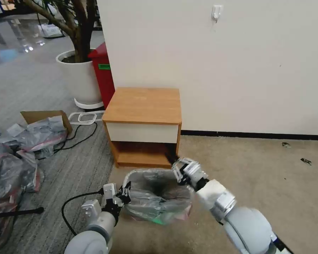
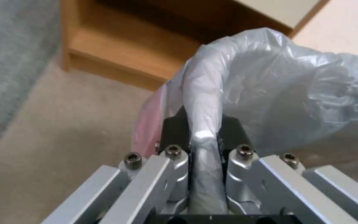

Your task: Pick up the garbage bag from the table and place it over the trash can.

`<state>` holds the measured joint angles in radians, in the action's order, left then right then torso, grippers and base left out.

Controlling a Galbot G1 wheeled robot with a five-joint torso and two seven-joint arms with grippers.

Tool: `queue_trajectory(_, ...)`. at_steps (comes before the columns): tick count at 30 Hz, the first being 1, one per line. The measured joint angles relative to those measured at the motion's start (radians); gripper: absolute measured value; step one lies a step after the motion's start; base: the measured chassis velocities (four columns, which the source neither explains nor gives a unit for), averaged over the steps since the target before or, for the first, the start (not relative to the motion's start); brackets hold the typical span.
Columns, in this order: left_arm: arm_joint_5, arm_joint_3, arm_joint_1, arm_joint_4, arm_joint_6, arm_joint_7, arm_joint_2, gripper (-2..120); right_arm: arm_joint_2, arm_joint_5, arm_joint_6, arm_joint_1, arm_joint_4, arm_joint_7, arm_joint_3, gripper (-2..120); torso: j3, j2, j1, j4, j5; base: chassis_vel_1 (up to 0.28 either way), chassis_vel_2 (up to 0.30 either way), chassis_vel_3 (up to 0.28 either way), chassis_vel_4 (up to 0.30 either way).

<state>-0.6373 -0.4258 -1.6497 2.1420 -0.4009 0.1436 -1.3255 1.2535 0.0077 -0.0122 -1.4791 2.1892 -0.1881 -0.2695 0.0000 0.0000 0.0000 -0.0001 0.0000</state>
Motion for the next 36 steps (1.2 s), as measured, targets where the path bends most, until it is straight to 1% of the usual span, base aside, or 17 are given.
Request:
queue_trajectory(4,-0.001,0.002,0.005,-0.055,0.026,-0.048,0.001,7,0.042,0.014,-0.039,-0.041,-0.008,0.007,-0.035,40,0.0,0.0,0.0,0.0,0.0,0.0,0.0,0.0,0.0)
queue_trajectory(5,-0.001,0.002,0.005,-0.055,0.026,-0.048,0.001,7,0.042,0.014,-0.039,-0.041,-0.008,0.007,-0.035,40,0.0,0.0,0.0,0.0,0.0,0.0,0.0,0.0,0.0)
queue_trajectory(8,0.011,0.008,0.007,-0.091,0.041,-0.058,-0.006,7,0.047,0.027,-0.053,-0.045,-0.006,-0.009,-0.055,54,0.0,0.0,0.0,0.0001,0.0,0.0,0.0,0.0,0.0)
queue_trajectory(9,0.011,0.008,0.007,-0.091,0.041,-0.058,-0.006,7,0.047,0.027,-0.053,-0.045,-0.006,-0.009,-0.055,54,0.0,0.0,0.0,0.0001,0.0,0.0,0.0,0.0,0.0)
queue_trajectory(11,0.019,0.012,0.009,-0.108,0.047,-0.058,-0.012,7,0.041,0.035,-0.065,-0.045,-0.017,-0.019,-0.061,65,0.0,0.0,0.0,0.0001,-0.0001,0.0,0.0,0.0,0.0)
queue_trajectory(12,0.019,0.012,0.009,-0.108,0.047,-0.058,-0.012,7,0.041,0.035,-0.065,-0.045,-0.017,-0.019,-0.061,65,0.0,0.0,0.0,0.0001,-0.0001,0.0,0.0,0.0,0.0)
queue_trajectory(14,0.029,0.015,0.01,-0.118,0.052,-0.056,-0.016,7,0.037,0.037,-0.078,-0.046,-0.036,-0.027,-0.066,76,0.0,0.0,0.0,0.0,0.0001,0.0,0.0,0.0,0.0)
queue_trajectory(16,0.031,0.016,0.01,-0.118,0.053,-0.055,-0.017,7,0.037,0.038,-0.084,-0.047,-0.044,-0.028,-0.066,82,0.0,0.0,0.0,0.0001,0.0002,0.0,0.0,0.0,0.0)
queue_trajectory(18,0.034,0.017,0.011,-0.118,0.053,-0.055,-0.017,15,0.04,0.039,-0.094,-0.045,-0.062,-0.028,-0.065,91,0.0,0.0,0.0,0.0001,0.0001,0.0,0.0,0.0,0.0)
queue_trajectory(19,0.034,0.017,0.011,-0.118,0.053,-0.055,-0.017,15,0.04,0.039,-0.094,-0.045,-0.062,-0.028,-0.065,91,0.0,0.0,0.0,0.0001,0.0001,0.0,0.0,0.0,0.0)
queue_trajectory(21,0.036,0.018,0.012,-0.116,0.053,-0.055,-0.016,23,0.043,0.039,-0.103,-0.043,-0.079,-0.029,-0.062,98,0.0,0.0,0.0,0.0001,0.0001,0.0,0.0,0.0,0.0)
queue_trajectory(23,0.042,0.019,0.013,-0.114,0.053,-0.055,-0.014,32,0.047,0.037,-0.112,-0.042,-0.094,-0.029,-0.059,100,0.0,0.0,0.0,0.0,0.0001,0.0,0.0,0.0,0.0)
queue_trajectory(30,0.079,0.025,0.011,-0.114,0.062,-0.068,-0.01,56,0.058,0.035,-0.12,-0.04,-0.109,-0.011,-0.055,100,0.0,0.0,0.0,0.0001,0.0001,0.0,0.0,0.0,0.0)
queue_trajectory(32,0.103,0.027,0.011,-0.112,0.071,-0.075,-0.01,65,0.067,0.017,-0.085,-0.044,-0.109,0.064,-0.046,100,0.0,0.0,0.0,0.0001,-0.0001,0.0,0.0,0.0,0.0)
queue_trajectory(33,0.103,0.027,0.011,-0.112,0.071,-0.075,-0.01,65,0.067,0.017,-0.085,-0.044,-0.109,0.064,-0.046,100,0.0,0.0,0.0,0.0001,-0.0001,0.0,0.0,0.0,0.0)
queue_trajectory(35,0.154,0.029,0.008,-0.106,0.095,-0.1,-0.011,76,0.084,0.023,-0.001,-0.053,-0.102,0.224,-0.017,100,0.0,0.0,0.0,0.0001,-0.0001,0.0,0.0,0.0,0.0)
queue_trajectory(36,0.165,0.03,0.006,-0.103,0.104,-0.112,-0.011,79,0.091,0.032,0.018,-0.059,-0.102,0.266,-0.01,100,0.0,0.0,0.0,0.0001,-0.0001,0.0,0.0,0.0,0.0)
